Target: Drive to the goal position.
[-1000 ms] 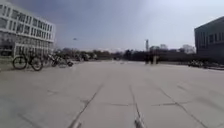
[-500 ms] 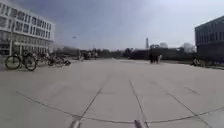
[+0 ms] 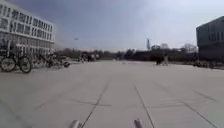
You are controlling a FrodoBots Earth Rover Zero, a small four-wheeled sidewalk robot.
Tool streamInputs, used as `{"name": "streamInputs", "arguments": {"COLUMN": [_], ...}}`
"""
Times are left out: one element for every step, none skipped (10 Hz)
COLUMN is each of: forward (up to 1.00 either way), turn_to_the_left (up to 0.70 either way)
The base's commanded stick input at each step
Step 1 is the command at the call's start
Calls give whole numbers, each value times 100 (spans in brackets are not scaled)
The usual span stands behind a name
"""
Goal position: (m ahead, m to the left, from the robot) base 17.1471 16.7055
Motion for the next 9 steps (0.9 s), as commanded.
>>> {"name": "streamInputs", "arguments": {"forward": [85, 85, 85, 85, 85, 85, 85, 85, 85], "turn_to_the_left": [1, -1, -13, -32, -33, -33, -33, -27, -9]}}
